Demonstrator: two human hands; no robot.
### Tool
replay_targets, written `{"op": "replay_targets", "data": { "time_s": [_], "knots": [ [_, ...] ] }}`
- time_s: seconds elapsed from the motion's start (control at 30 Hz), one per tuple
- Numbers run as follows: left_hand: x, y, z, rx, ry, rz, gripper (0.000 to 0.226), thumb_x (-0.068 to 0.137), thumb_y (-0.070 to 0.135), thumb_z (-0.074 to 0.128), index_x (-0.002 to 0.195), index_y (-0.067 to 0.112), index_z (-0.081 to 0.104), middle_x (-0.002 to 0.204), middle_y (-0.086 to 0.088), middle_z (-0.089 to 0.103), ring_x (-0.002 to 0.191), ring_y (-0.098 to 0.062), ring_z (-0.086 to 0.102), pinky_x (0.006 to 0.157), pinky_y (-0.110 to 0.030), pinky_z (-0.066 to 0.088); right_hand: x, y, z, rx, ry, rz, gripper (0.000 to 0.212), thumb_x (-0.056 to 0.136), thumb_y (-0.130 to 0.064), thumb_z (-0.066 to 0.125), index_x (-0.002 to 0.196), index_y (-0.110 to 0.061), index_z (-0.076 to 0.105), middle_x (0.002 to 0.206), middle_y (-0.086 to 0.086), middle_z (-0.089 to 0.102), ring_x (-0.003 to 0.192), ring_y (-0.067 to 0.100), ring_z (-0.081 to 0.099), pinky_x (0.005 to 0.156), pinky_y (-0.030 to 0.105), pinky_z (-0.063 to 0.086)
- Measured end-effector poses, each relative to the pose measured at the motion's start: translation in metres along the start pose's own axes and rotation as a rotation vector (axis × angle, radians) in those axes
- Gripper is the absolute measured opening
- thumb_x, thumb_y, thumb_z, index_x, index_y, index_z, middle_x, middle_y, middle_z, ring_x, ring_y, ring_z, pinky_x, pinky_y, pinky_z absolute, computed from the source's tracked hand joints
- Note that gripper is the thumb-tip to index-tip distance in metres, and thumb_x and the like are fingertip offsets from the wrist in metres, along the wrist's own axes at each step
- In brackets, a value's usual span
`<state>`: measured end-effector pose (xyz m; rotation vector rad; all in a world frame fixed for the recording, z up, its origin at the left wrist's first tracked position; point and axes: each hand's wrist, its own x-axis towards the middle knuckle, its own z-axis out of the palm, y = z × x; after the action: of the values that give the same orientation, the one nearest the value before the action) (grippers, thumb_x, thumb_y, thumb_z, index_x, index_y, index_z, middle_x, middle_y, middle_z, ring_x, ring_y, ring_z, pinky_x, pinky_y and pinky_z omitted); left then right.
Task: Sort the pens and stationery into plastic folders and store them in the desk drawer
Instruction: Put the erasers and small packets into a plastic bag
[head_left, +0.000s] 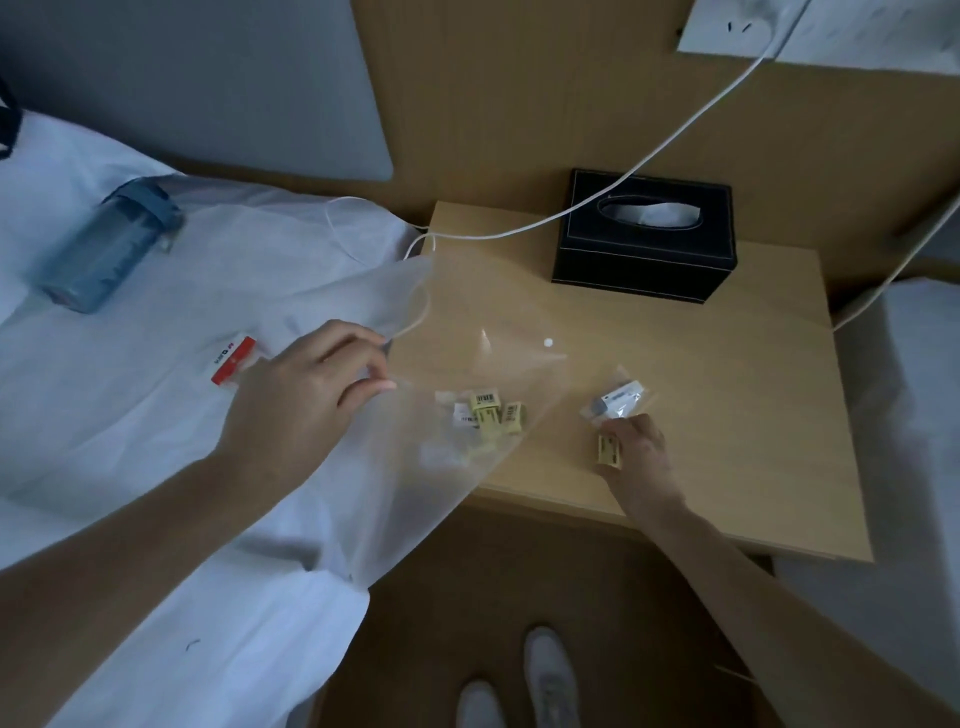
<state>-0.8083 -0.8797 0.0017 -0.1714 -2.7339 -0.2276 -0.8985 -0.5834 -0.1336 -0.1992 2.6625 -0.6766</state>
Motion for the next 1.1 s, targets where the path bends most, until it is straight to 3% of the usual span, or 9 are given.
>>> {"op": "replay_targets", "data": {
  "time_s": [0.1,0.23,0.3,0.4,0.5,0.63,0.9,0.97,1.1],
  "knots": [
    [0.004,0.005,0.003,0.000,-0.013,0.019,0.027,0.087,0.036,0.055,0.076,0.015,0.068,0.096,0.000,0.067,0.081,-0.010,0.051,0.049,-0.026,0.042,0.003,-0.003,-0.007,0.055,0.012,0.012,0.042,0.078,-0.004,0.071,0.118,-0.010,0.059,0.127,0.009,0.048,0.111,0.027,0.049,0.092,0.034,0.043],
    [0.008,0.013,0.009,0.009,-0.076,0.053,0.023,0.088,0.037,0.057,0.079,0.018,0.068,0.100,0.002,0.065,0.082,-0.008,0.051,0.042,-0.025,0.043,0.012,-0.021,-0.034,0.252,0.127,-0.030,0.032,0.077,-0.012,0.075,0.107,-0.014,0.062,0.109,0.002,0.053,0.079,0.013,0.055,0.064,0.013,0.042],
    [0.009,0.016,0.013,-0.007,-0.116,0.037,0.025,0.089,0.038,0.053,0.081,0.019,0.067,0.102,0.001,0.064,0.084,-0.007,0.051,0.039,-0.025,0.045,0.019,-0.036,-0.046,0.291,0.105,-0.083,0.032,0.078,-0.015,0.075,0.107,-0.017,0.061,0.104,-0.004,0.051,0.076,0.006,0.054,0.058,0.006,0.039],
    [0.008,0.023,0.015,-0.004,-0.152,0.007,0.024,0.090,0.039,0.049,0.084,0.022,0.064,0.104,0.001,0.062,0.086,-0.007,0.050,0.037,-0.023,0.043,0.030,-0.063,-0.048,0.290,-0.020,-0.183,0.034,0.079,-0.011,0.073,0.110,-0.018,0.060,0.105,-0.004,0.051,0.077,0.007,0.056,0.064,0.009,0.042],
    [0.008,0.028,0.013,0.013,-0.181,-0.007,0.018,0.089,0.036,0.057,0.084,0.021,0.065,0.104,-0.002,0.063,0.085,-0.012,0.058,0.039,-0.020,0.042,0.038,-0.084,-0.035,0.175,-0.216,-0.281,0.036,0.079,-0.006,0.072,0.110,-0.018,0.059,0.110,0.000,0.051,0.087,0.014,0.056,0.074,0.021,0.046],
    [0.006,0.034,0.010,0.040,-0.200,-0.050,0.013,0.082,0.031,0.060,0.081,0.019,0.067,0.103,-0.002,0.064,0.080,-0.016,0.063,0.041,-0.014,0.031,0.045,-0.096,-0.014,-0.020,-0.346,-0.313,0.040,0.083,-0.009,0.069,0.119,-0.017,0.055,0.116,0.003,0.046,0.103,0.017,0.049,0.080,0.020,0.039],
    [0.000,0.034,0.009,0.024,-0.216,-0.104,0.011,0.080,0.029,0.062,0.082,0.020,0.067,0.104,-0.003,0.064,0.082,-0.016,0.062,0.039,-0.013,0.033,0.050,-0.090,-0.008,-0.036,-0.388,-0.298,0.045,0.080,-0.013,0.073,0.121,-0.018,0.056,0.117,0.004,0.048,0.093,0.010,0.046,0.076,0.019,0.040],
    [0.001,0.034,0.009,0.019,-0.221,-0.113,0.010,0.079,0.029,0.063,0.082,0.020,0.066,0.104,-0.003,0.063,0.081,-0.016,0.063,0.040,-0.012,0.031,0.052,-0.085,-0.017,0.043,-0.332,-0.292,0.042,0.079,-0.012,0.074,0.117,-0.020,0.059,0.114,0.002,0.051,0.087,0.010,0.051,0.073,0.019,0.041],
    [0.003,0.036,0.011,0.027,-0.221,-0.126,0.009,0.077,0.027,0.069,0.082,0.020,0.066,0.105,-0.003,0.062,0.086,-0.013,0.057,0.036,-0.019,0.042,0.058,-0.064,-0.044,0.204,-0.152,-0.246,0.036,0.081,-0.009,0.071,0.114,-0.019,0.062,0.106,0.000,0.054,0.076,0.009,0.054,0.065,0.015,0.042]
  ]
}}
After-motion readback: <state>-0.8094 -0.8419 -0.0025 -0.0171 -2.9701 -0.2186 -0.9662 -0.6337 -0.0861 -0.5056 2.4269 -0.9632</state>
